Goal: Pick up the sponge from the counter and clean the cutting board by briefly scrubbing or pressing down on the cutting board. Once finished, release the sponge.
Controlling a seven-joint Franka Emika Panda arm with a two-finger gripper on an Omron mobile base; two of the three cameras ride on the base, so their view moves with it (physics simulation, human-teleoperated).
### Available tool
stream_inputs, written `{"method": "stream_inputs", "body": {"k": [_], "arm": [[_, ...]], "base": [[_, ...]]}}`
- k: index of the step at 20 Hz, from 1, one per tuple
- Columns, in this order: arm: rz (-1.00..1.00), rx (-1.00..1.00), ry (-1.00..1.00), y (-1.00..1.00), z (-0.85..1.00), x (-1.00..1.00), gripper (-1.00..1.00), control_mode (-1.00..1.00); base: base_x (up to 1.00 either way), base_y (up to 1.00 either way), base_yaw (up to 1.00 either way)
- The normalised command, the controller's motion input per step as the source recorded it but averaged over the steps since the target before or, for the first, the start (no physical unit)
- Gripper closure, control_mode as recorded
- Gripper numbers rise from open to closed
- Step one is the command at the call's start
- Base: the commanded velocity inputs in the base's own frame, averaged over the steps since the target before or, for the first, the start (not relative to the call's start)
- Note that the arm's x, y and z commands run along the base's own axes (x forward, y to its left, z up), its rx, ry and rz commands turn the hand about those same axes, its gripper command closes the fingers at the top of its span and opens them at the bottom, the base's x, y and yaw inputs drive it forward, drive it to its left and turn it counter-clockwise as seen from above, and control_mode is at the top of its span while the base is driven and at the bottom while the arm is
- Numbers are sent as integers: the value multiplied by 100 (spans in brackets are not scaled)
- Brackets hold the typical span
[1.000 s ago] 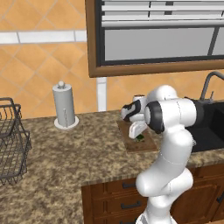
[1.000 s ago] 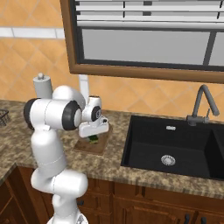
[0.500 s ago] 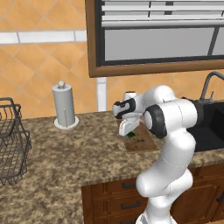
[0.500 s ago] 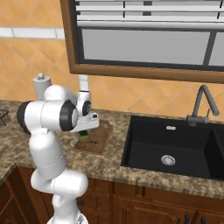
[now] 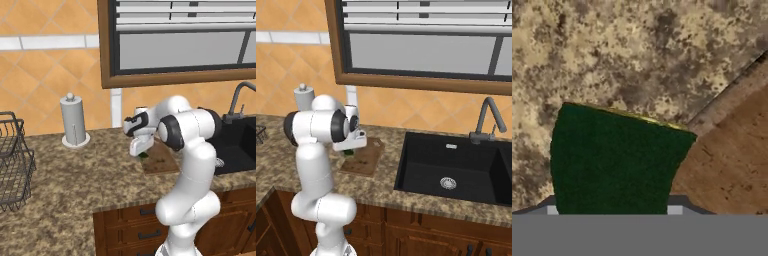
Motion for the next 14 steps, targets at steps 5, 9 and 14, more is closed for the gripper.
{"method": "stream_inputs", "body": {"k": [5, 9, 14], "arm": [[-7, 3, 0, -2, 31, 39, 100, -100], [-8, 0, 0, 0, -9, 69, 100, -100], [-8, -3, 0, -13, -54, 45, 100, -100]], "base": [[0, 0, 0], [0, 0, 0], [0, 0, 0]]}}
